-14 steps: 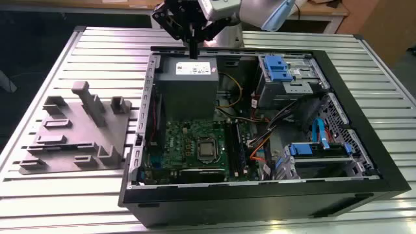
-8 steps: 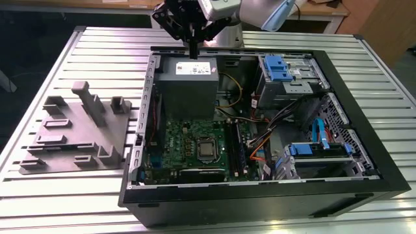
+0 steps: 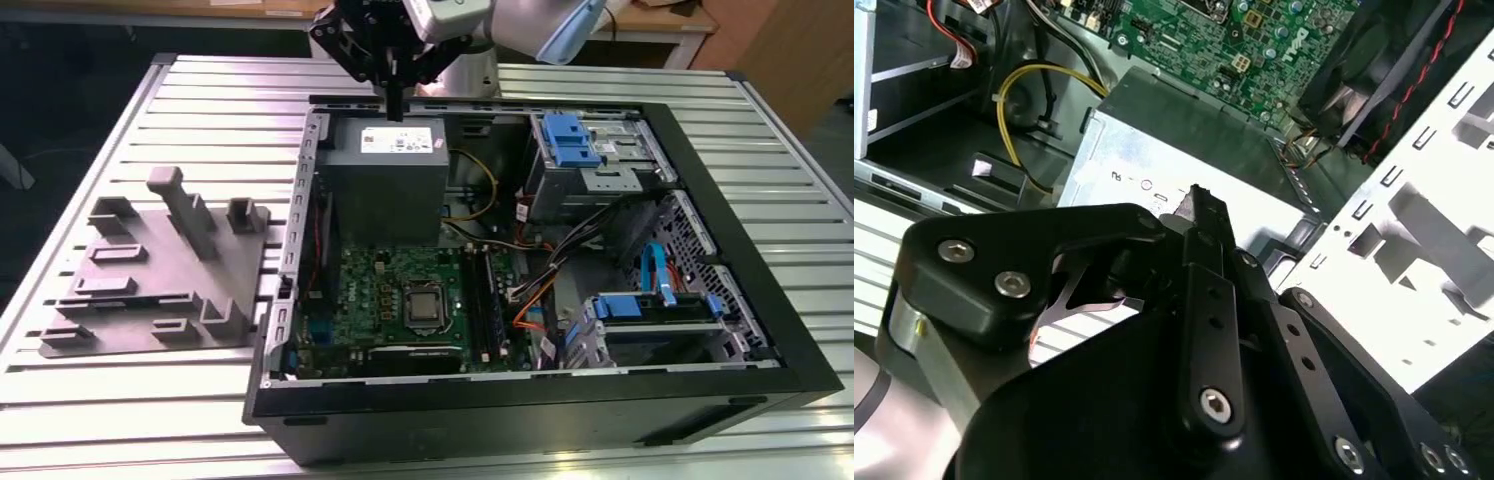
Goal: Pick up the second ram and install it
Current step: 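Reach for the second ram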
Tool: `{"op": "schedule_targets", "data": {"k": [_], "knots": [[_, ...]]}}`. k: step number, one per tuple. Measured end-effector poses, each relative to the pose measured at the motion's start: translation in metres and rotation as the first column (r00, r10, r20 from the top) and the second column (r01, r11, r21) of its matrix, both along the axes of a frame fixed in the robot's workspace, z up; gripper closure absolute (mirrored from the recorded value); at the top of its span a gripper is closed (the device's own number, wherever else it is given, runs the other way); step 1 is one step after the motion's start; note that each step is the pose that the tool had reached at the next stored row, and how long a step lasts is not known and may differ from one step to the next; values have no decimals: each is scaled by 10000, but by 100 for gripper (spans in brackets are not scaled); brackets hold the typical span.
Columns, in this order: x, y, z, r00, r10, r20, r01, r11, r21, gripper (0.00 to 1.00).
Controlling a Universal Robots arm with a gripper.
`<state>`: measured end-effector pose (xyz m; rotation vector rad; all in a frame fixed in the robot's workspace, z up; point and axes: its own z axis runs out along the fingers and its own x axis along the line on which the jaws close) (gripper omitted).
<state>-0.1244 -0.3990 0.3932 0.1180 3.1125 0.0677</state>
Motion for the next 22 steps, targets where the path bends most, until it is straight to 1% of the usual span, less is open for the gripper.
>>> {"op": "schedule_targets", "data": {"k": [9,22], "knots": [[-137,0,-5,10000,0,0,0,10000,-1,90],[-428,-2,-14,10000,-1,14,1,10000,0,90]]}}
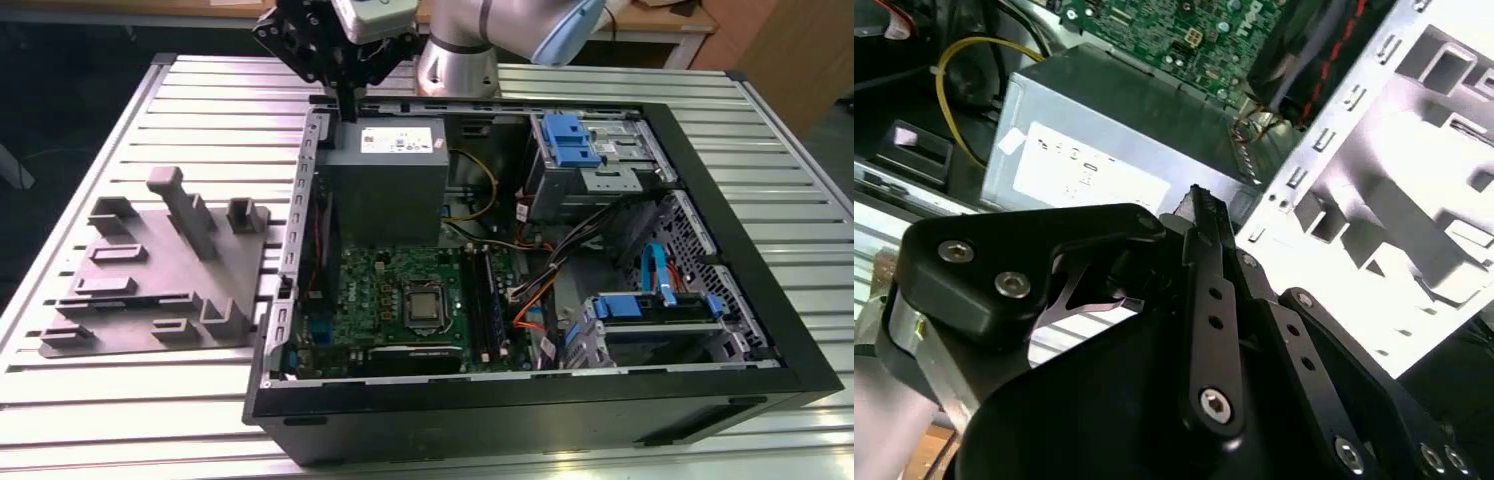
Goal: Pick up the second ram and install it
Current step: 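Reach for the second ram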
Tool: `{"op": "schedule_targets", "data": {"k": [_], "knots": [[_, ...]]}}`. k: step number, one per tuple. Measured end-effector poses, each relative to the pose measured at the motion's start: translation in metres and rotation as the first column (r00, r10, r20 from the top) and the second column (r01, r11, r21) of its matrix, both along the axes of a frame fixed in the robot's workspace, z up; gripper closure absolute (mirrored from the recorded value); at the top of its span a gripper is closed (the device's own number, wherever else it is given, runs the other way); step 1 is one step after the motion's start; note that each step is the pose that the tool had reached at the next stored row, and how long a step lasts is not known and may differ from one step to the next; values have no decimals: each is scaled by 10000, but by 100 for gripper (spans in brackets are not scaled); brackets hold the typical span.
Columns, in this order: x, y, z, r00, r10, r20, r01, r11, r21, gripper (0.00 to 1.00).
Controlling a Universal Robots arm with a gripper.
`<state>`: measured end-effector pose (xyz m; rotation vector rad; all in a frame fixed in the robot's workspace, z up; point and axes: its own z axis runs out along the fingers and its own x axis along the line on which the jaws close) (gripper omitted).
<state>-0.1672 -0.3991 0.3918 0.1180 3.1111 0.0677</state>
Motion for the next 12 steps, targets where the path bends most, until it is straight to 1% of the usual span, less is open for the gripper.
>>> {"op": "schedule_targets", "data": {"k": [6,9,12], "knots": [[-111,-7,-1,10000,2,7,-2,10000,0,90],[-185,-7,-1,10000,1,13,-1,10000,-1,90],[-286,-8,-3,10000,1,28,-1,10000,0,90]]}}
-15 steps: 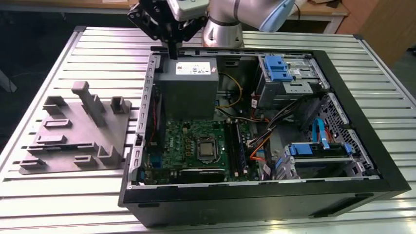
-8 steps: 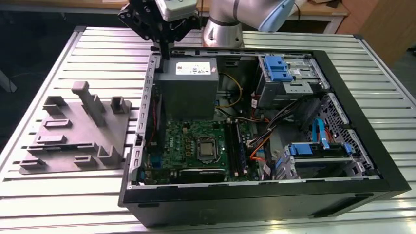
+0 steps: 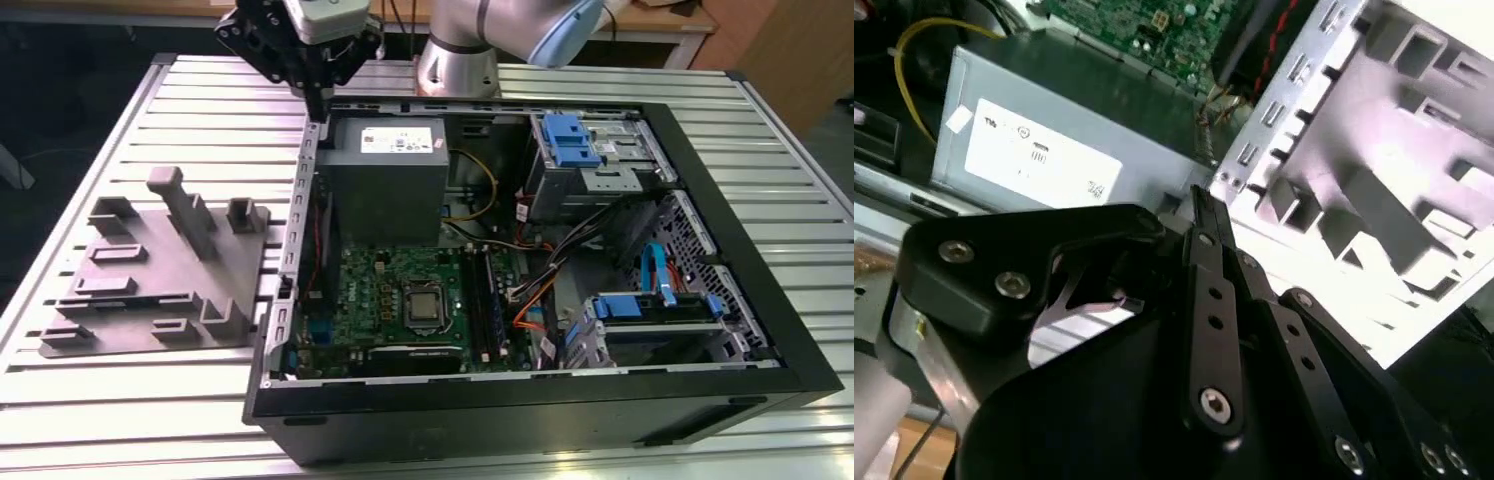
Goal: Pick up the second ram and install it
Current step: 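Reach for the second ram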
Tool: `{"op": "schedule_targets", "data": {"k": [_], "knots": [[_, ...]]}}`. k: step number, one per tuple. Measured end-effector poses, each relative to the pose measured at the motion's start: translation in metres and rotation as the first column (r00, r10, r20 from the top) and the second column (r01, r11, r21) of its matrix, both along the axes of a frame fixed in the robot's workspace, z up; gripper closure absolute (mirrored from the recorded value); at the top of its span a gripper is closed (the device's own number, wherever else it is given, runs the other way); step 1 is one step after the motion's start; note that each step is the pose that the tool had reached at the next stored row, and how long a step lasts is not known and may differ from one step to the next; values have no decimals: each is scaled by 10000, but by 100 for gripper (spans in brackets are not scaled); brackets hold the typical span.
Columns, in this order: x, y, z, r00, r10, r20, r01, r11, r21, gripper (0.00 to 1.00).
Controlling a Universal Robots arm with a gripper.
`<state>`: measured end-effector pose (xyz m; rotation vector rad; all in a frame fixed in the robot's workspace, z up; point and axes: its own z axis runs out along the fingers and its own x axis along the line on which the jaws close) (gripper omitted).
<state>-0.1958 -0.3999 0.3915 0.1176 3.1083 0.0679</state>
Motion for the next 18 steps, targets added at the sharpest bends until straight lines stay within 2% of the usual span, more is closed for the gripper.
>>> {"op": "schedule_targets", "data": {"k": [11,18], "knots": [[-338,-10,-11,10000,-1,36,1,10000,-1,90],[-545,-38,-46,10000,0,48,0,10000,0,90]]}}
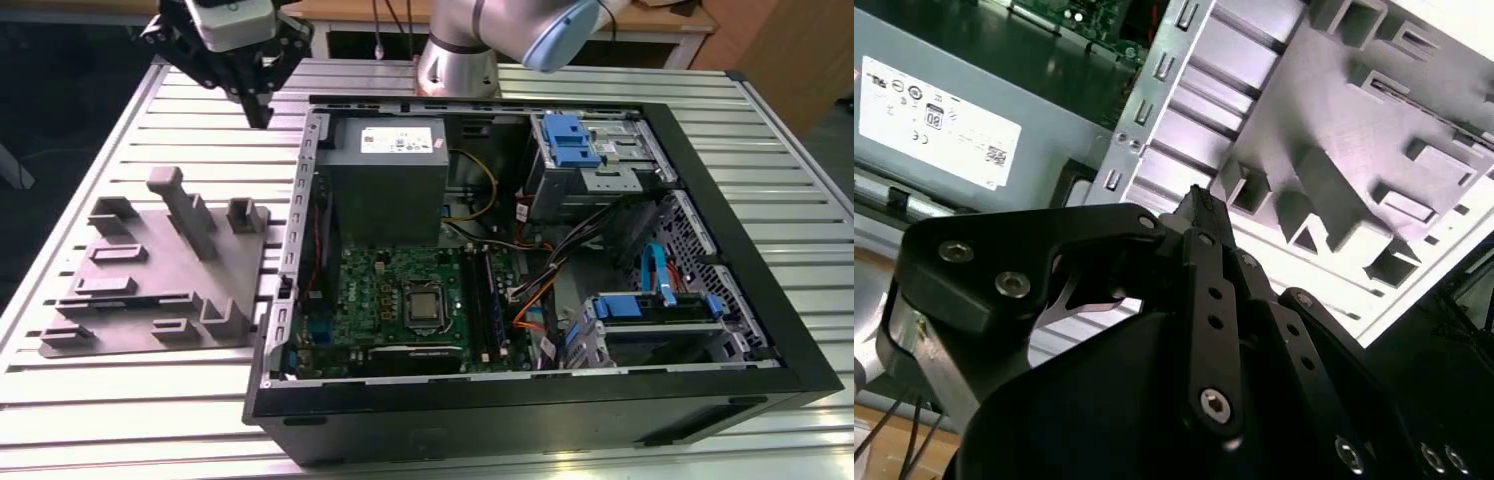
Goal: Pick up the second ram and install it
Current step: 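Reach for the second ram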
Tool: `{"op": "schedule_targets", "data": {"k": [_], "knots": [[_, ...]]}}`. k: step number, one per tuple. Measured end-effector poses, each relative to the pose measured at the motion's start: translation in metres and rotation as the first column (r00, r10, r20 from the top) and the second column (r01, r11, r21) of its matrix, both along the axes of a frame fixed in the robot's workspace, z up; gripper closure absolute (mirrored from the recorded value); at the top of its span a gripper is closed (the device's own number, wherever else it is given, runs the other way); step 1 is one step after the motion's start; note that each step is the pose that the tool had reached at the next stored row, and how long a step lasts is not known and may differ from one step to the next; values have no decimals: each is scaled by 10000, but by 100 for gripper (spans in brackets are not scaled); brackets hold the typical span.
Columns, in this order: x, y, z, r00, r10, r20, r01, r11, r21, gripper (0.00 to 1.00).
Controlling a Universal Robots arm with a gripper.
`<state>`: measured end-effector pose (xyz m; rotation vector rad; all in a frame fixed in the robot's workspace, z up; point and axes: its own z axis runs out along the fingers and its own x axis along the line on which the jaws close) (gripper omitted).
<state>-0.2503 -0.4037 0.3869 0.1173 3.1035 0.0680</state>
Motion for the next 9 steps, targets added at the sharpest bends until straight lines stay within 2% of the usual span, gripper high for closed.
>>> {"op": "schedule_targets", "data": {"k": [9], "knots": [[-178,-70,-62,10000,1,0,-1,10000,0,90]]}}
